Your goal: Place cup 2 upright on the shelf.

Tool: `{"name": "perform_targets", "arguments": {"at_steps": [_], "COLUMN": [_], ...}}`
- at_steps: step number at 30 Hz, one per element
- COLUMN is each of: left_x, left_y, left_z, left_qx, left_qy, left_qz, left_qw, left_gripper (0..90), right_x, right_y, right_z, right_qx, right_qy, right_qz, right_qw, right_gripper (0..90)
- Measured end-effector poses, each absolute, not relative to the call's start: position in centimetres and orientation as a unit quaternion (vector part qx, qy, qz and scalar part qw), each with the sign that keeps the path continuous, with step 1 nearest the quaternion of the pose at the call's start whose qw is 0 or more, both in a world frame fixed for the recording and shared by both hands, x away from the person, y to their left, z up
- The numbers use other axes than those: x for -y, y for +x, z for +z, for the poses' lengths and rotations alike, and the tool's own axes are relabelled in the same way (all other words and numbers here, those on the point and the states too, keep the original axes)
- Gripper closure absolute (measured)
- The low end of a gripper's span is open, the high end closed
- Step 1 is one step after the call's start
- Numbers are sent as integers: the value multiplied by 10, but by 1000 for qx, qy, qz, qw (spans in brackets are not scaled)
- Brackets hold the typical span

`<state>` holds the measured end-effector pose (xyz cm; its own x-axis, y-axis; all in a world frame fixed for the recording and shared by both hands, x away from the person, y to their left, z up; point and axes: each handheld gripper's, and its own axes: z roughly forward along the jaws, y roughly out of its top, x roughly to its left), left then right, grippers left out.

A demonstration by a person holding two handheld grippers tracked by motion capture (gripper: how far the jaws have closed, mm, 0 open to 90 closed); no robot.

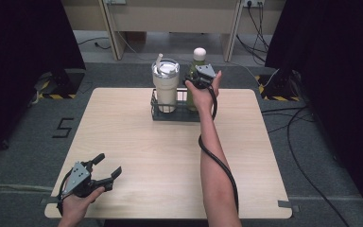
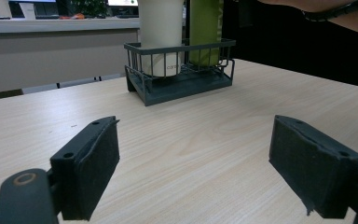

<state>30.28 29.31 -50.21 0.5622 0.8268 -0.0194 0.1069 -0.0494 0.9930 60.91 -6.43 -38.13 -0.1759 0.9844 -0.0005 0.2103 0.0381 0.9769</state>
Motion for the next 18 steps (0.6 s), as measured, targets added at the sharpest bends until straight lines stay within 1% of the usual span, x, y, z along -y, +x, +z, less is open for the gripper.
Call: {"name": "perform_targets", "arguments": {"at_steps": [2, 5, 8, 12, 18], "left_x": [-293, -292, -291, -292, -292], "left_y": [303, 303, 304, 305, 306], "left_z": [-502, -502, -503, -503, -504], "left_qx": [-355, -354, -354, -355, -356], "left_qy": [657, 658, 659, 659, 659], "left_qz": [304, 303, 302, 302, 303], "left_qw": [591, 591, 591, 590, 589], "left_gripper": [152, 152, 152, 152, 151], "right_x": [64, 62, 60, 63, 67], "right_y": [608, 606, 604, 601, 593], "right_z": [-382, -384, -385, -388, -388], "right_qx": [-598, -606, -611, -619, -618], "right_qy": [502, 497, 493, 491, 487], "right_qz": [482, 480, 471, 466, 474], "right_qw": [398, 394, 402, 399, 396], "right_gripper": [221, 173, 149, 130, 140]}}
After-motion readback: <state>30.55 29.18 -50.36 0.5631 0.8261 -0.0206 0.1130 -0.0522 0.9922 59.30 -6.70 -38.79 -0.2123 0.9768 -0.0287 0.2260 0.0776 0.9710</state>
